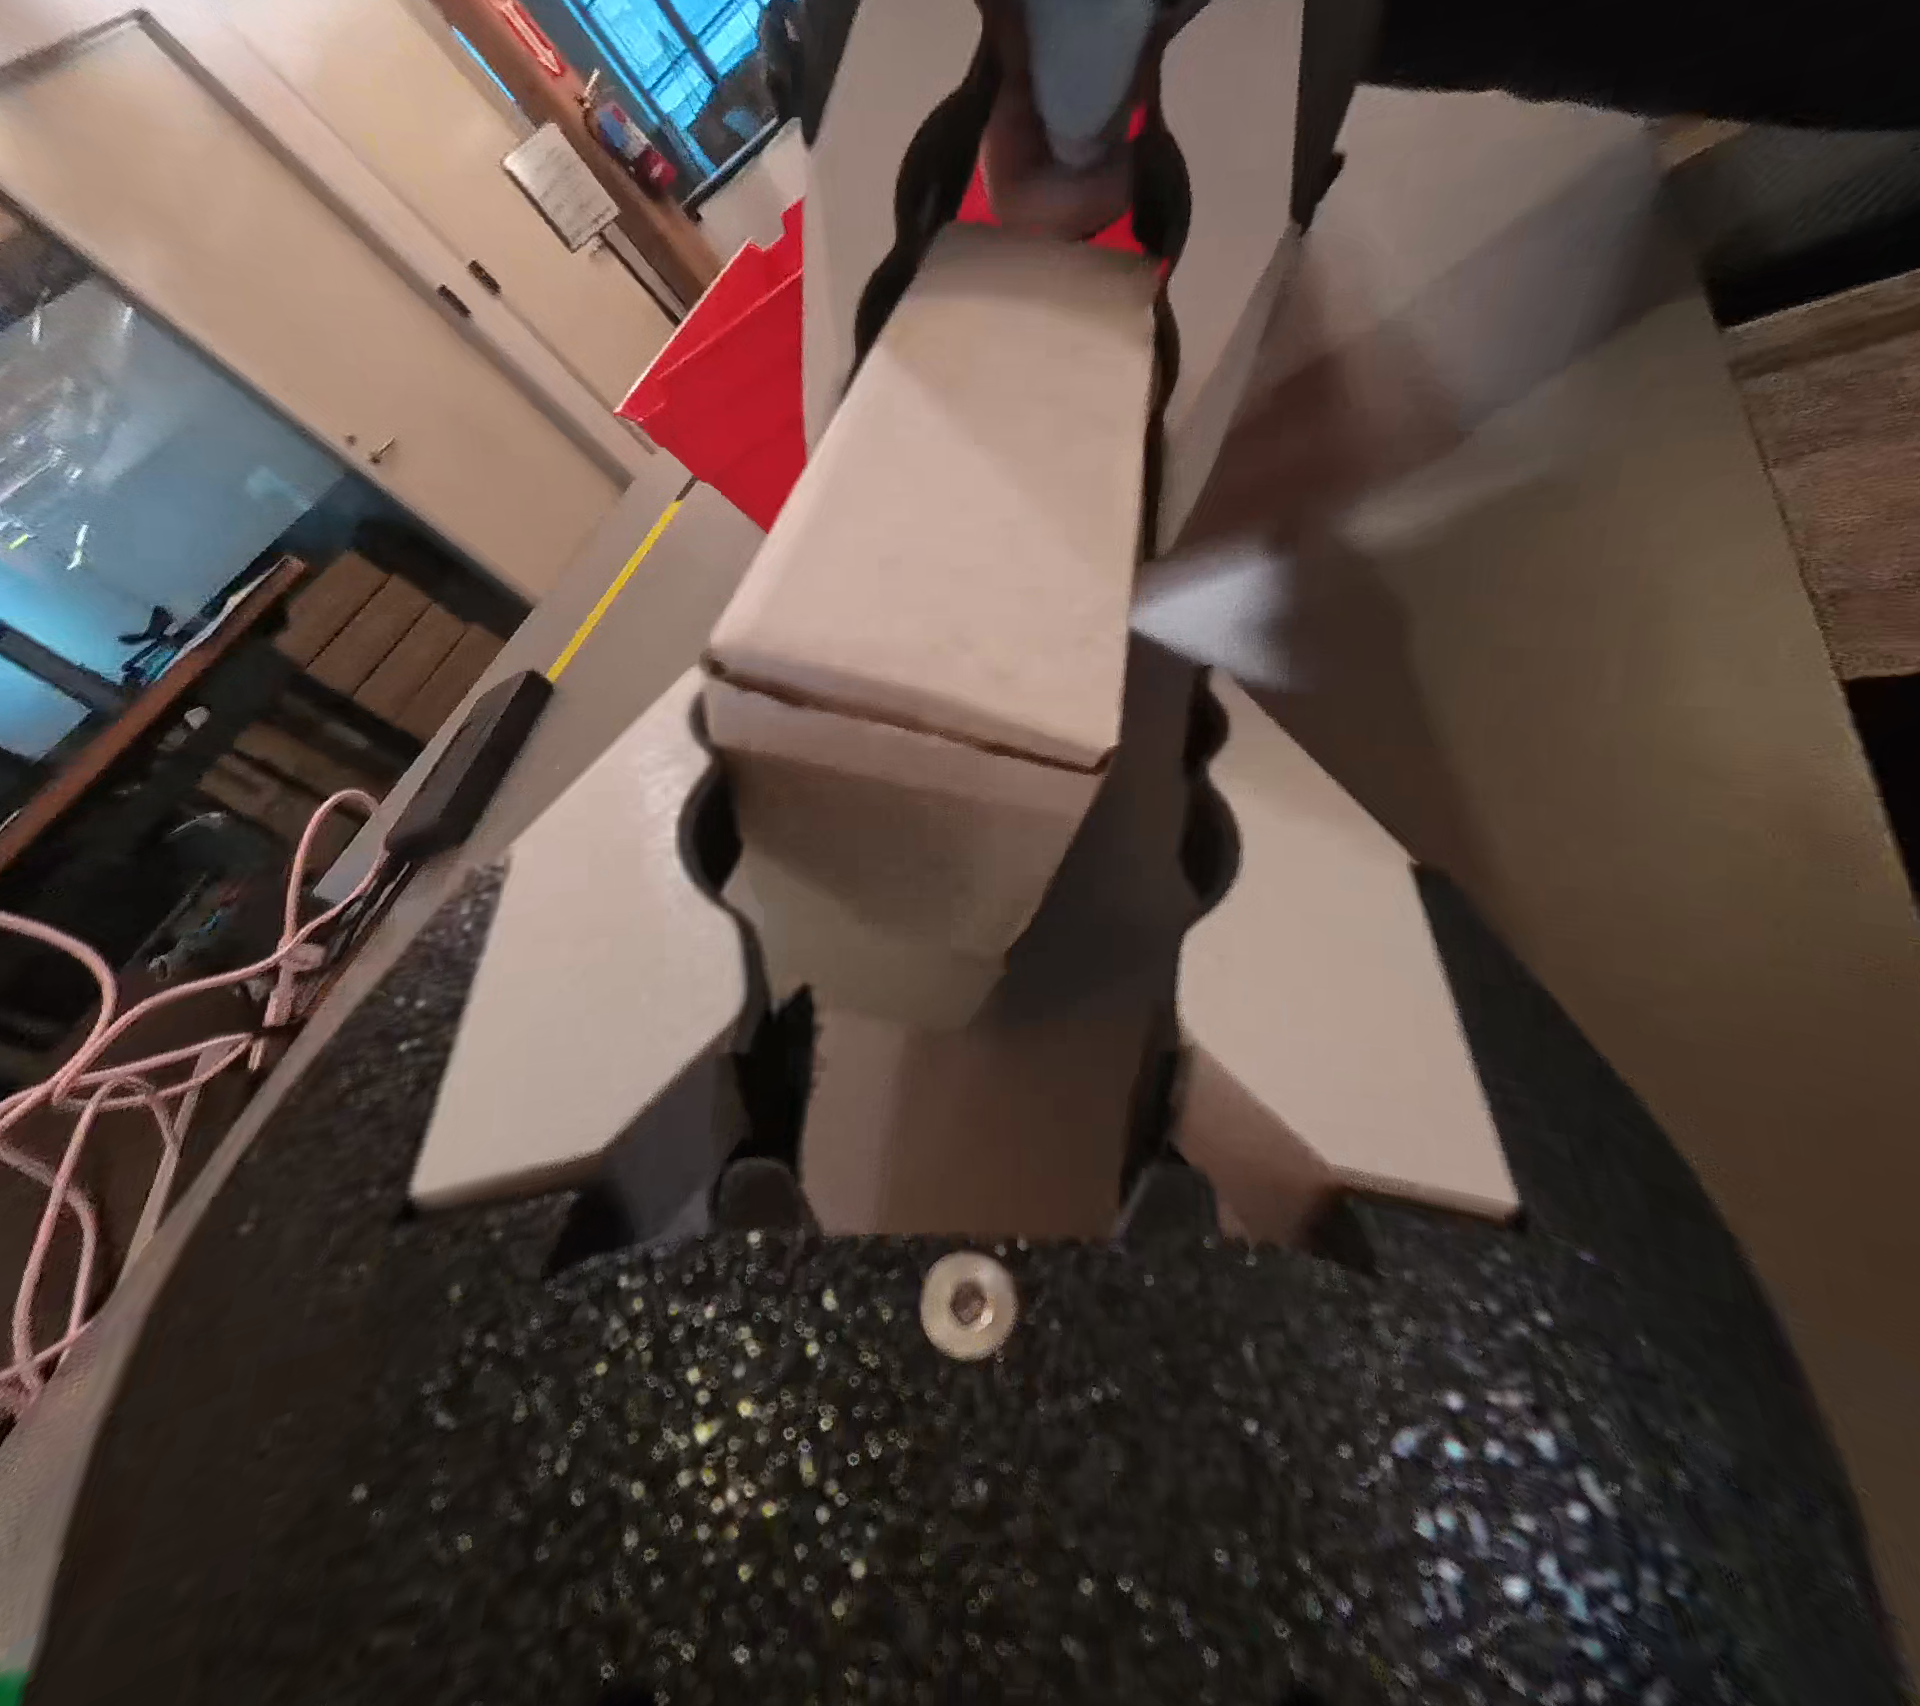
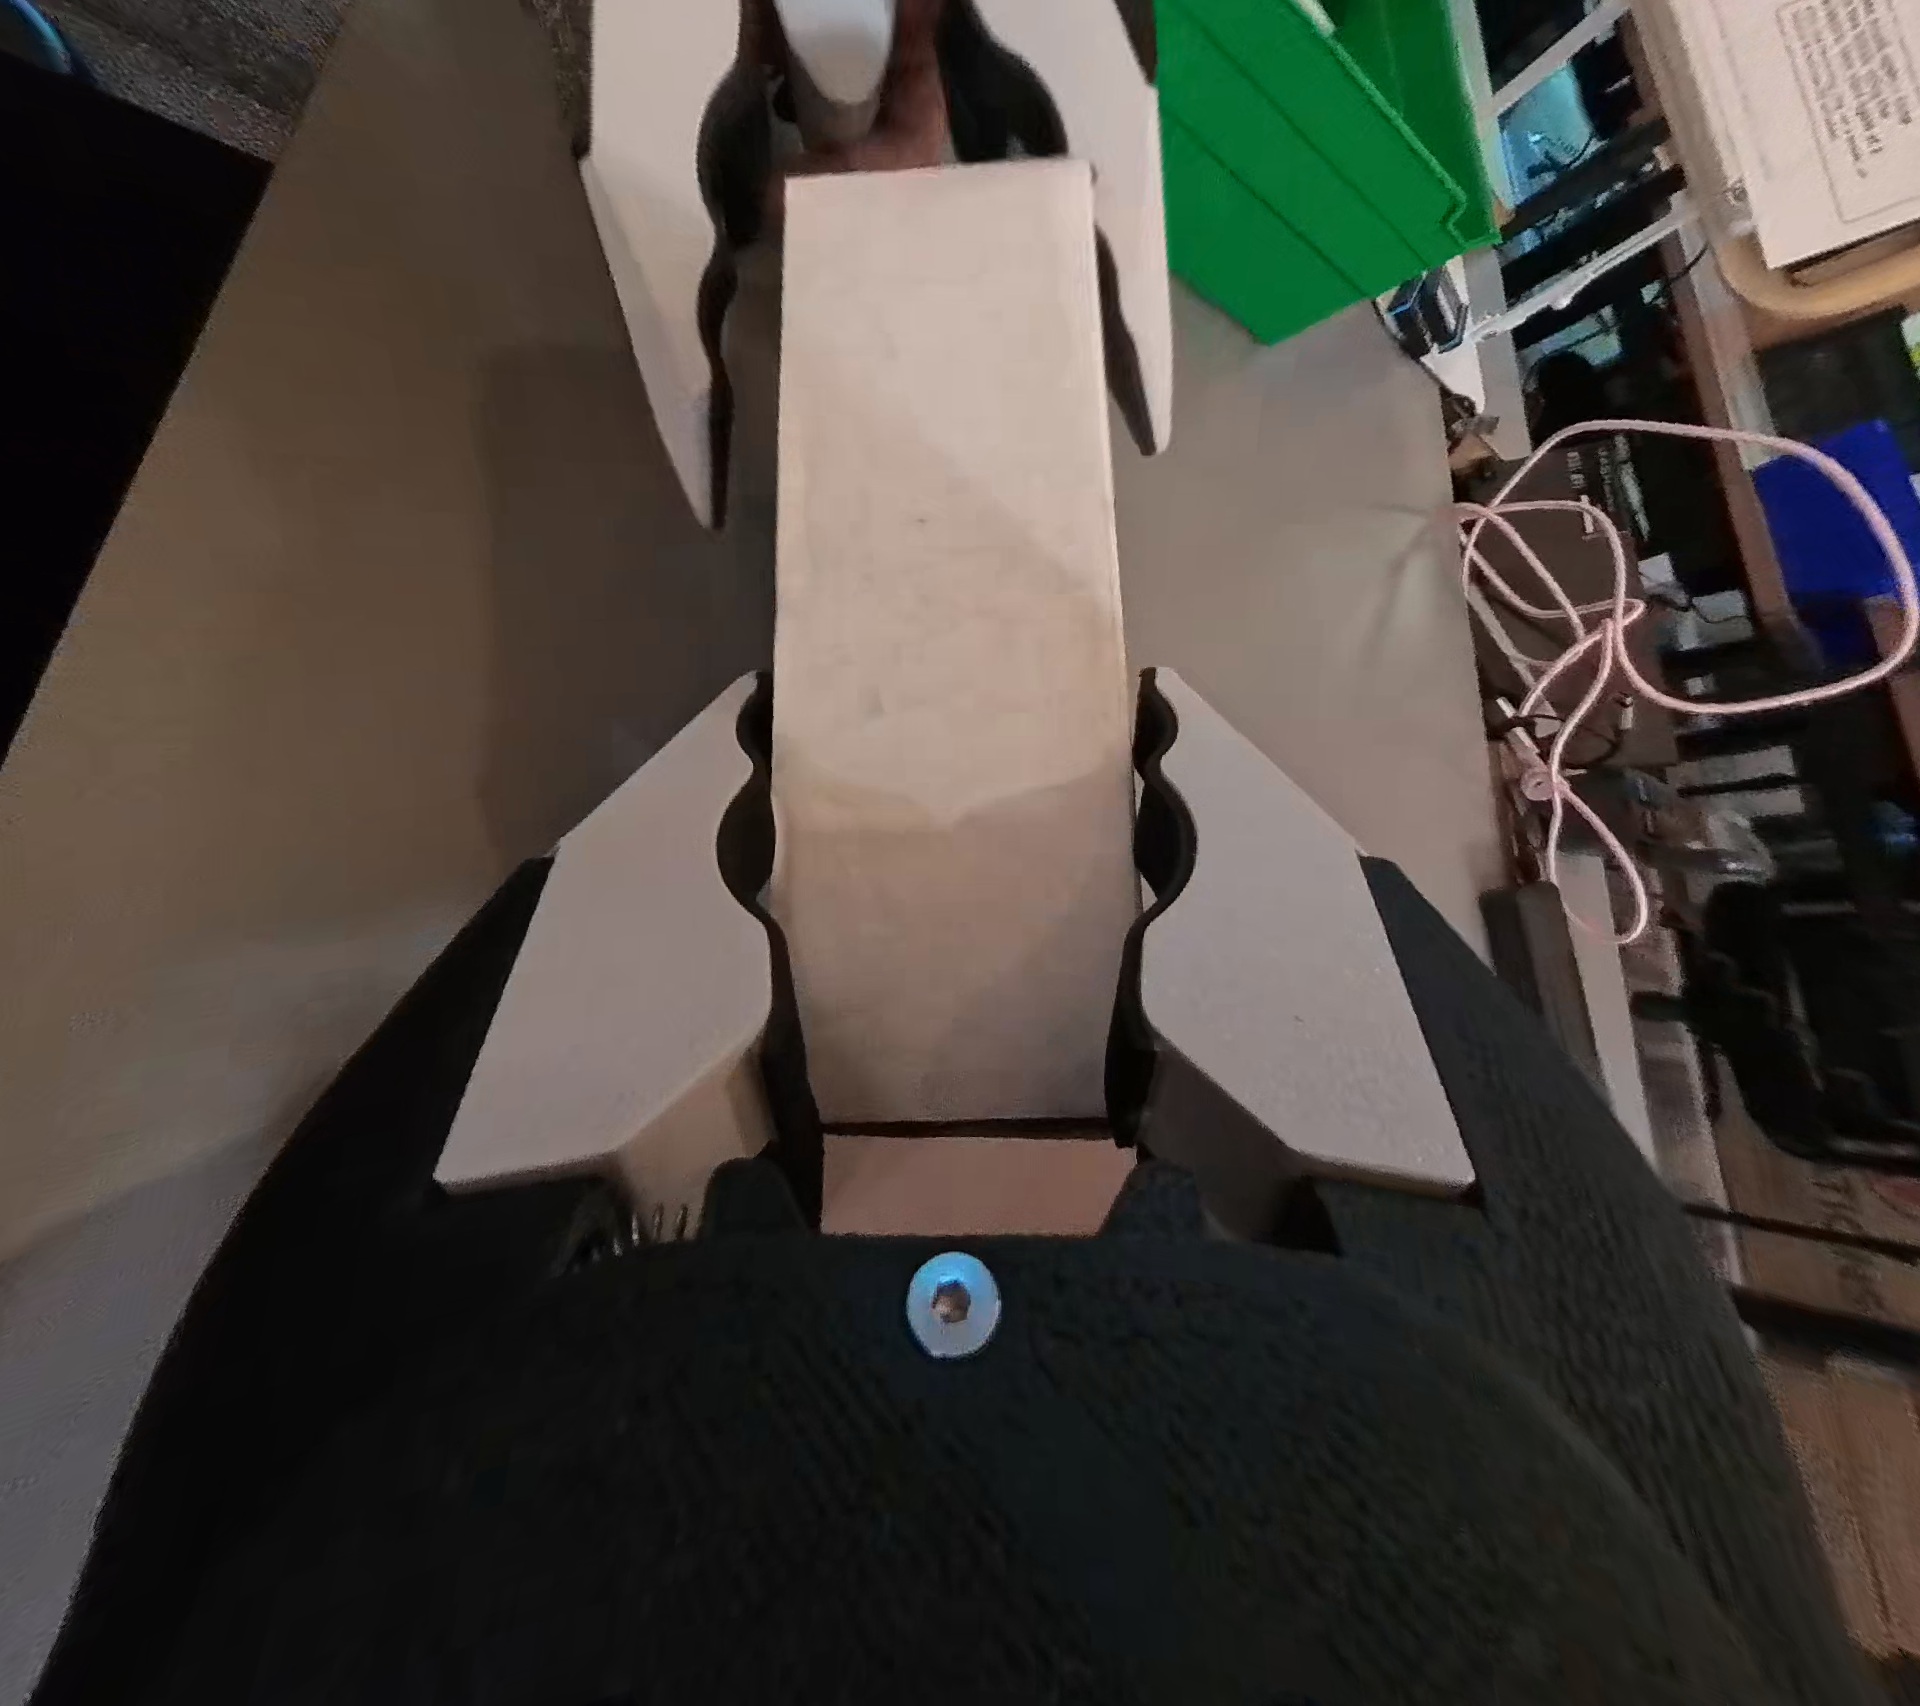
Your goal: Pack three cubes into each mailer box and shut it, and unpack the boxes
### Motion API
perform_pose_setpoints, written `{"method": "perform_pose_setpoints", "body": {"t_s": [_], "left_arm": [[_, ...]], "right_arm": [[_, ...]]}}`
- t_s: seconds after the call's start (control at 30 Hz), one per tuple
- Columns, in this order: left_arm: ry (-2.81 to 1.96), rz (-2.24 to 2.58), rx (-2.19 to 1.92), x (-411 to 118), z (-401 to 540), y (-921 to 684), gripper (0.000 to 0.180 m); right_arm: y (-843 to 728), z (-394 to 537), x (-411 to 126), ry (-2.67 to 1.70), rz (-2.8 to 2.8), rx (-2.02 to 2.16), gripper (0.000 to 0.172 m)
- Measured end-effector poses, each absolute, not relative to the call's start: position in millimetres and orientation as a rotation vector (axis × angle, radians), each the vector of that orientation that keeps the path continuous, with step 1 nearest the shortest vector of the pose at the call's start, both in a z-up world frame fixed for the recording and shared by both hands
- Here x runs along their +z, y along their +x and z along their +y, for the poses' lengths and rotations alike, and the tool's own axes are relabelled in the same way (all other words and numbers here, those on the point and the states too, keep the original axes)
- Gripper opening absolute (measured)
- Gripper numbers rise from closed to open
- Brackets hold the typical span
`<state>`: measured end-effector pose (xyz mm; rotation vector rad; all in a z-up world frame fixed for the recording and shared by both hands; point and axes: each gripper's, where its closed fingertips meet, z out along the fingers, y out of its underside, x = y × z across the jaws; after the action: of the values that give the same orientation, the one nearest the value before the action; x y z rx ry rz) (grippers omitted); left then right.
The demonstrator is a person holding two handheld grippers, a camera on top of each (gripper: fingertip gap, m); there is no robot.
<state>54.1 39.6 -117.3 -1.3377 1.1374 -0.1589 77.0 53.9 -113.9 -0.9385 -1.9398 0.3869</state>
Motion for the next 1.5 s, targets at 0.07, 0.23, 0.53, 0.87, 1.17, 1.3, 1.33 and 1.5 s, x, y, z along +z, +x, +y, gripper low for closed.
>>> {"method": "perform_pose_setpoints", "body": {"t_s": [0.07, 0.23, 0.53, 0.87, 1.17, 1.3, 1.33, 1.5], "left_arm": [[-1.344, 1.158, -0.143, -115.9, 37.8, 48.1, 0.065], [-1.460, 1.081, -0.265, -114.3, 40.2, 43.3, 0.065], [-1.627, 0.961, -0.409, -114.4, 47.9, 35.7, 0.064], [-1.650, 0.933, -0.429, -114.2, 49.9, 33.3, 0.064], [-1.663, 0.930, -0.419, -114.5, 50.7, 32.1, 0.064], [-1.661, 0.925, -0.421, -114.3, 51.3, 31.5, 0.063], [-1.663, 0.924, -0.419, -114.3, 51.6, 30.7, 0.063], [-1.645, 0.917, -0.415, -113.9, 52.2, 26.3, 0.063]], "right_arm": [[77.3, 51.4, -113.7, -0.975, -1.943, 0.394, 0.069], [73.2, 49.1, -97.4, -0.979, -1.885, 0.326, 0.076], [80.1, 52.3, -66.9, -0.840, -1.781, 0.146, 0.054], [77.1, 52.4, -63.8, -0.793, -1.763, 0.078, 0.046], [69.8, 48.0, -64.3, -0.605, -1.781, -0.218, 0.037], [68.8, 47.2, -70.9, -0.602, -1.820, -0.270, 0.021], [68.6, 47.0, -73.8, -0.601, -1.835, -0.282, 0.014], [63.0, 46.3, -68.0, -0.601, -1.797, -0.286, 0.000]]}}
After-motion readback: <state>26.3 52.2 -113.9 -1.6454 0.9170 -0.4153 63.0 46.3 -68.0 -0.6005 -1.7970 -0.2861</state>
